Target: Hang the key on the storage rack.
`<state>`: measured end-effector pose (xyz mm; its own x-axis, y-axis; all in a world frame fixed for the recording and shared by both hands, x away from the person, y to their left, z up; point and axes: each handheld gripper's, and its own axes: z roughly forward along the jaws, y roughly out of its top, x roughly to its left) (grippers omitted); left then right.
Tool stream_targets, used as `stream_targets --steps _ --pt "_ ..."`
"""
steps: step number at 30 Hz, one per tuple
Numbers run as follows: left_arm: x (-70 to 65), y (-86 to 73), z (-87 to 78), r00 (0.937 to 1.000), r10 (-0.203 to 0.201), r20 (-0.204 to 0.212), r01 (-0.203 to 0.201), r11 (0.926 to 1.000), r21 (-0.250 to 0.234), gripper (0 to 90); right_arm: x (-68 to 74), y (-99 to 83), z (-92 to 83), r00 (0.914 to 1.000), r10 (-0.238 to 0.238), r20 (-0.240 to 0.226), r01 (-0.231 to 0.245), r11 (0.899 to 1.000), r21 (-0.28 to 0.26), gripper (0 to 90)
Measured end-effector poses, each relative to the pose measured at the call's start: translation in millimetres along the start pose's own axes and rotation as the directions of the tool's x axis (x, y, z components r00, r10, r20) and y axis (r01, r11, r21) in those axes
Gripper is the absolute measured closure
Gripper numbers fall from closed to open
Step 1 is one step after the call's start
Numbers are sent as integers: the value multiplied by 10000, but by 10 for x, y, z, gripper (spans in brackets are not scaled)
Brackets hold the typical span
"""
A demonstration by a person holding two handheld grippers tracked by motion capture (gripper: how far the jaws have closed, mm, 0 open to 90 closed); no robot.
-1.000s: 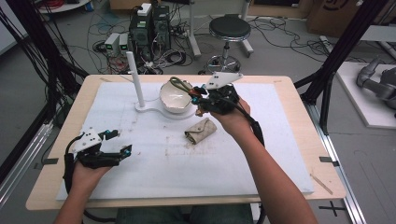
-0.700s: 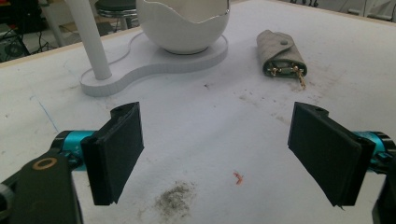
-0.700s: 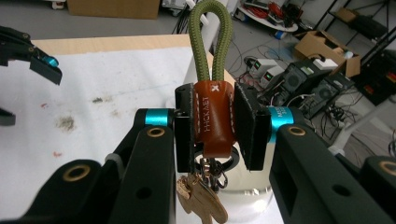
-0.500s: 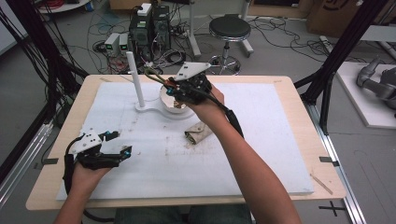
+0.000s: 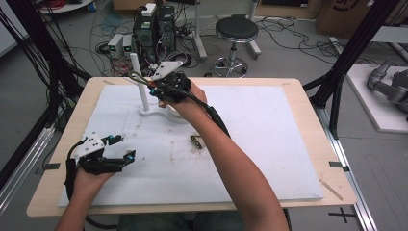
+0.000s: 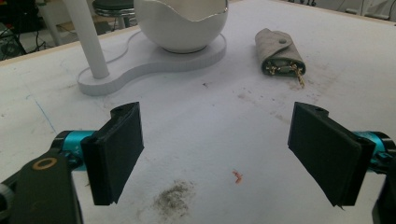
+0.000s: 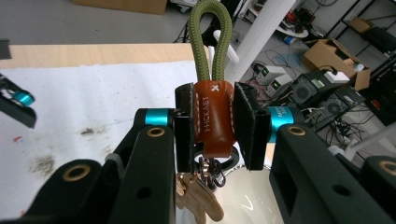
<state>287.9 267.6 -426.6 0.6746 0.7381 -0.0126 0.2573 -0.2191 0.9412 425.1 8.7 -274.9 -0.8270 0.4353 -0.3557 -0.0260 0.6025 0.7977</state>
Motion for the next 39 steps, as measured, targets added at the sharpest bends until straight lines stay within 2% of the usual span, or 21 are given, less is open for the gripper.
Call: stream_targets --steps 5,15,17,19,24,27,35,39 --pt "5 -3 -3 10000 2 7 -2 10000 2 181 30 23 119 9999 -130 112 126 9995 279 717" --pt "12 -1 14 10000 21 21 -21 10000 25 181 -16 -24 314 9985 -139 530 96 9968 796 708" --pt "14 -1 13 10000 14 27 -14 10000 17 181 -6 -31 325 9984 -147 537 97 9956 936 668" --pt "16 0 11 10000 21 25 -22 10000 31 181 14 -26 315 9961 -319 820 244 9955 913 522" --pt "25 -1 13 10000 10 59 -10 10000 16 181 6 -15 155 9934 -272 1110 211 9982 558 420" --pt "18 5 9 10000 -49 80 49 10000 -40 181 2 -52 -14 9941 -3 1086 -38 9993 368 401" --pt "-25 20 34 9999 22 144 -22 10000 2 181 -49 -262 -478 9905 500 1284 -509 9987 38 350" --pt "-30 27 47 9998 26 175 -27 10000 19 181 -73 -432 -674 9881 638 1398 -614 9979 -209 349"
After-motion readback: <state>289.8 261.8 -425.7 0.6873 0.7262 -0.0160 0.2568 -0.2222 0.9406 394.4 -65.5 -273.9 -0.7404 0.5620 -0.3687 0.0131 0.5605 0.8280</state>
